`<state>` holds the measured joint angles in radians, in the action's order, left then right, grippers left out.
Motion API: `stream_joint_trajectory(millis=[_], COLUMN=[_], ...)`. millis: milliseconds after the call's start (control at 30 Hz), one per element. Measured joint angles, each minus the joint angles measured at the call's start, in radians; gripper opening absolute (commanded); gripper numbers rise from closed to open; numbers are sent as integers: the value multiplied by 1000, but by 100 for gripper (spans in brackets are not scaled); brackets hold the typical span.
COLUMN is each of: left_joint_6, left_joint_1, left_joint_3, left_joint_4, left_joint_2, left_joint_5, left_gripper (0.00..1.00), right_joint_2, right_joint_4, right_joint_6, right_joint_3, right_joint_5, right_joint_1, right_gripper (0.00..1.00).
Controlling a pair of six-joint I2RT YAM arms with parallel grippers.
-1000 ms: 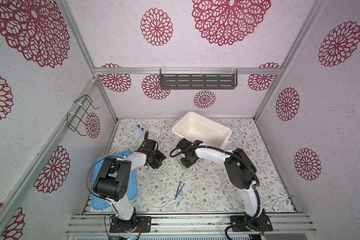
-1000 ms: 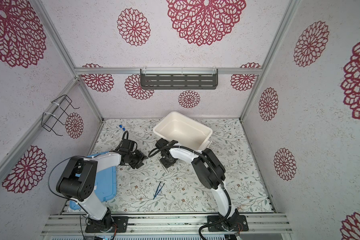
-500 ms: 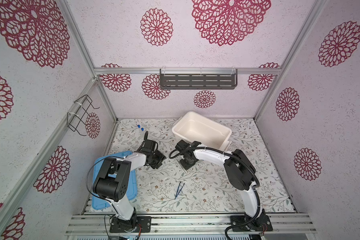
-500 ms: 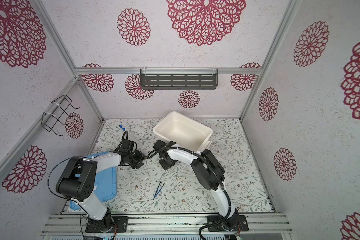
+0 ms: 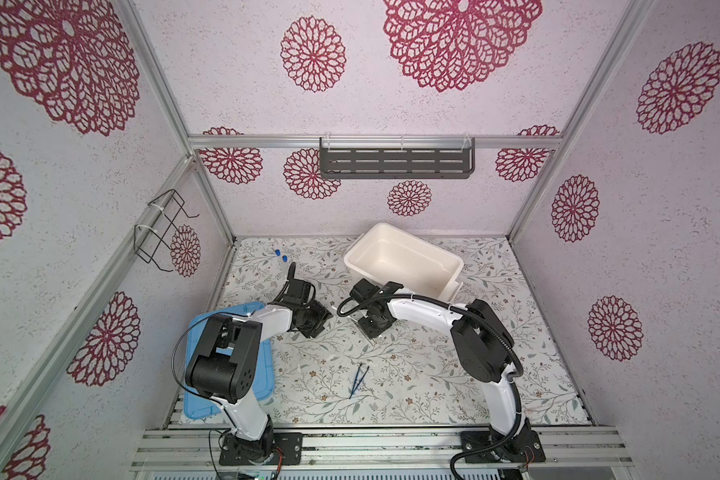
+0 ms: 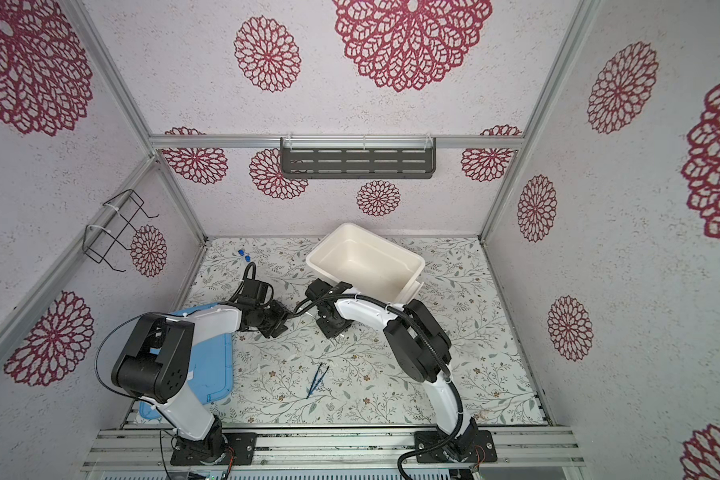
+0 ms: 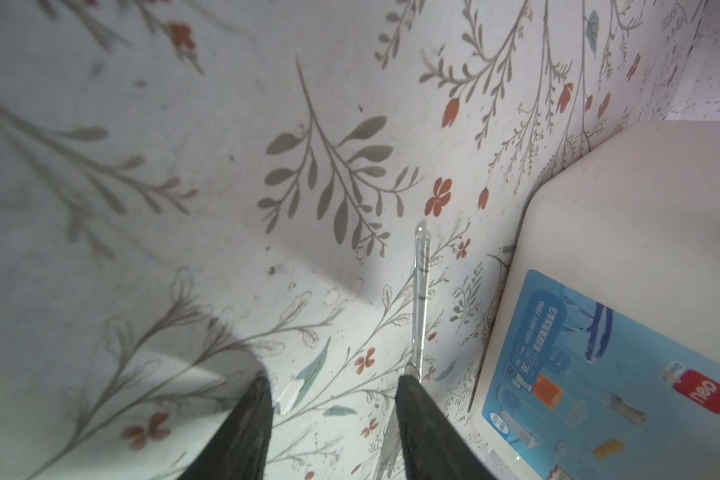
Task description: Organize the chemistry lab equipment
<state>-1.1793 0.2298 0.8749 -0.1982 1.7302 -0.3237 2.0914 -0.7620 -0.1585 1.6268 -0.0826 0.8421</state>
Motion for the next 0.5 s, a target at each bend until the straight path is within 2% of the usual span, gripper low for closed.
stream_joint_trajectory(millis=[200, 367, 500], left_joint_6=[-2, -6, -24], left_joint_1=[-1, -2, -1], left_joint_3=[15, 52, 103], left_joint_4=[-23, -55, -78], left_joint_2=[0, 6, 31], left_joint_5=[2, 7, 19], left_gripper=[55, 55, 55], right_joint_2=[14, 65, 66], right_joint_4=[-61, -127, -135], right_joint_6=[83, 151, 175], right_joint_3=[79, 187, 172], right_joint_5=[107, 134, 138], right_joint_1=[-44, -56, -57], right_gripper=[31, 31, 31])
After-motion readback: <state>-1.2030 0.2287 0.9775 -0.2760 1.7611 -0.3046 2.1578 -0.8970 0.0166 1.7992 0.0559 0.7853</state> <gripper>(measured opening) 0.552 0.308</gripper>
